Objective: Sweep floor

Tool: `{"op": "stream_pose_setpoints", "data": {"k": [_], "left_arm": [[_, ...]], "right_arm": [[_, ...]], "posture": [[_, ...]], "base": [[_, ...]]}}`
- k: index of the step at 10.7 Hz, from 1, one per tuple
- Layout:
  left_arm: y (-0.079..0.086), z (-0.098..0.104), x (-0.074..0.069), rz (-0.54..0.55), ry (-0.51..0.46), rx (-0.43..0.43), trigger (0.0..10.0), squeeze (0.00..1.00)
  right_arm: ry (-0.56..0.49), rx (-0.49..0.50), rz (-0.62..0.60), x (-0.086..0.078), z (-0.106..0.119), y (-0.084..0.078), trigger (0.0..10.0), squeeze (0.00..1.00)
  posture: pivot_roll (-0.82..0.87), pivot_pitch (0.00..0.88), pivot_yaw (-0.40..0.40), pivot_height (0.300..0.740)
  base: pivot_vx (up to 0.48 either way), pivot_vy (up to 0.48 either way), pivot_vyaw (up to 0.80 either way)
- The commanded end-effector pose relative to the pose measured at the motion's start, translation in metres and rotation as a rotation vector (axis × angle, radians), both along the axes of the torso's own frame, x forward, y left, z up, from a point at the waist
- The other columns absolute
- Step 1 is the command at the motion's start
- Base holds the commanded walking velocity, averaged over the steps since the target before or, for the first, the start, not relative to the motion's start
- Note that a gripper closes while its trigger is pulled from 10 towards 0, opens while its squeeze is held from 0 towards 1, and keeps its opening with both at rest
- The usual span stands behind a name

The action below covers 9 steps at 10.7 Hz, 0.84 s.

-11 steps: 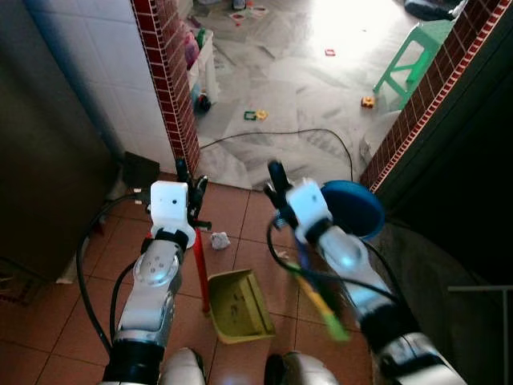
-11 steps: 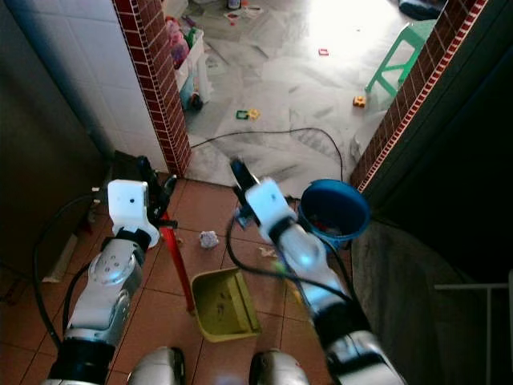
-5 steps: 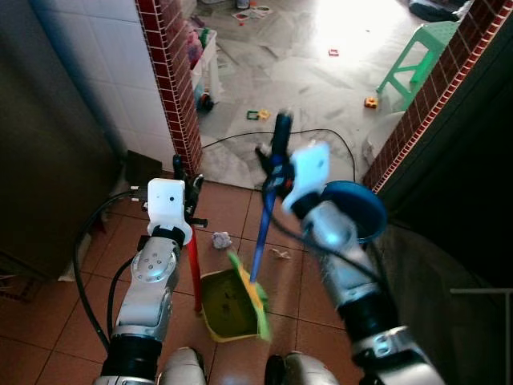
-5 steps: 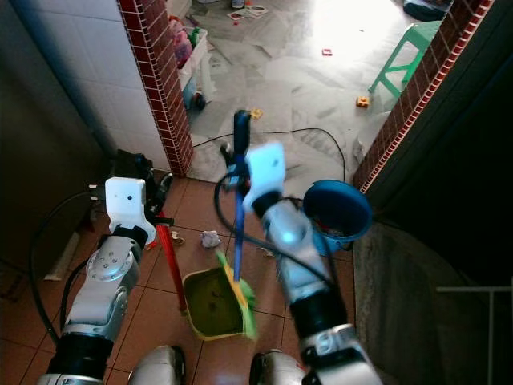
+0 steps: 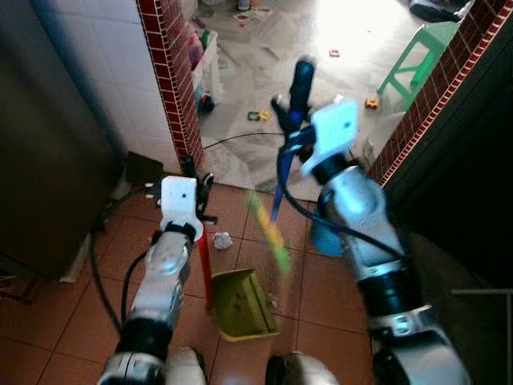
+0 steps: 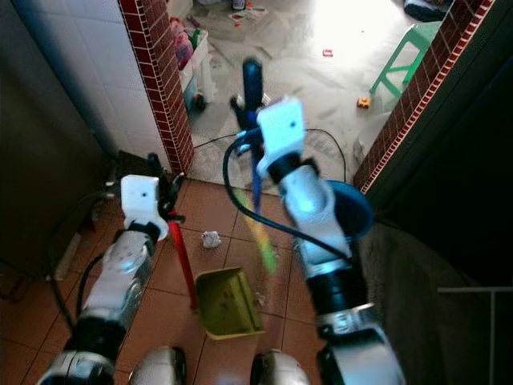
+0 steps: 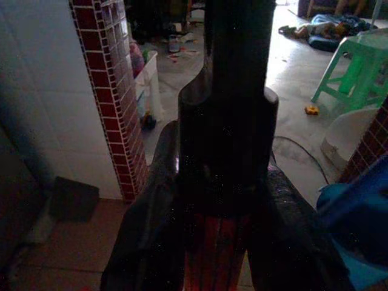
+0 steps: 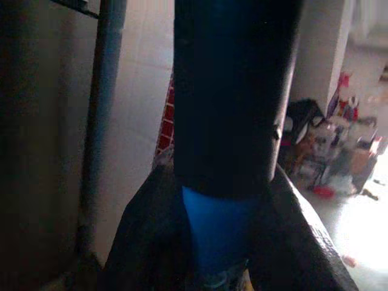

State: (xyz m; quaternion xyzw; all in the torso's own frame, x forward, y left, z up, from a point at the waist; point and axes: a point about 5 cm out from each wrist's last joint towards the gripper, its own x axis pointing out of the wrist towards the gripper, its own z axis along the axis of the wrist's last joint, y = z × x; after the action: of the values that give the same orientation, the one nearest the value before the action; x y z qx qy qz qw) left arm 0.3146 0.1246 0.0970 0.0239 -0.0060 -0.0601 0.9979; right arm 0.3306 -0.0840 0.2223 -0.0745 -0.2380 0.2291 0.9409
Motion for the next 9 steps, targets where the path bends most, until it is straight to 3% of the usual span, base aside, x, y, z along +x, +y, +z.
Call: {"op": "stream_pose_setpoints", "data": {"k": [1,3,4,5,7,9], "left_arm": [[0.006,0.003,0.004,0.035,-0.037,0.050,10.0,0.00],[0.021,-0.009,0.006,0.173,-0.027,0.132,10.0,0.00],[0.018,-0.012,0.006,0.158,-0.035,0.122,10.0,0.00],[0.013,-0.024,0.004,0.145,-0.003,0.139,10.0,0.00],[0.015,-0.029,0.004,0.156,0.013,0.126,10.0,0.00],[0.013,-0.031,0.007,0.148,0.015,0.123,10.0,0.00]], "right_arm": [[-0.060,-0.021,-0.006,0.000,0.007,-0.005,10.0,0.00],[-0.018,-0.109,-0.027,0.008,-0.023,-0.011,10.0,0.00],[0.024,-0.149,-0.020,0.009,-0.039,-0.010,10.0,0.00],[0.162,-0.135,0.013,0.008,-0.072,-0.005,10.0,0.00],[0.280,-0.045,0.066,0.000,-0.094,0.004,10.0,0.00],[0.319,0.008,0.124,-0.008,-0.101,0.009,10.0,0.00]], "posture": [[-0.03,0.075,-0.007,0.740],[-0.03,0.098,-0.007,0.740],[-0.02,0.102,-0.008,0.740],[-0.01,0.104,-0.005,0.740],[-0.01,0.110,0.003,0.740],[-0.03,0.106,0.014,0.740]], "base": [[0.000,0.000,0.00],[0.000,0.000,0.00],[0.000,0.000,0.00],[0.000,0.000,0.00],[0.000,0.000,0.00],[0.000,0.000,0.00]]}}
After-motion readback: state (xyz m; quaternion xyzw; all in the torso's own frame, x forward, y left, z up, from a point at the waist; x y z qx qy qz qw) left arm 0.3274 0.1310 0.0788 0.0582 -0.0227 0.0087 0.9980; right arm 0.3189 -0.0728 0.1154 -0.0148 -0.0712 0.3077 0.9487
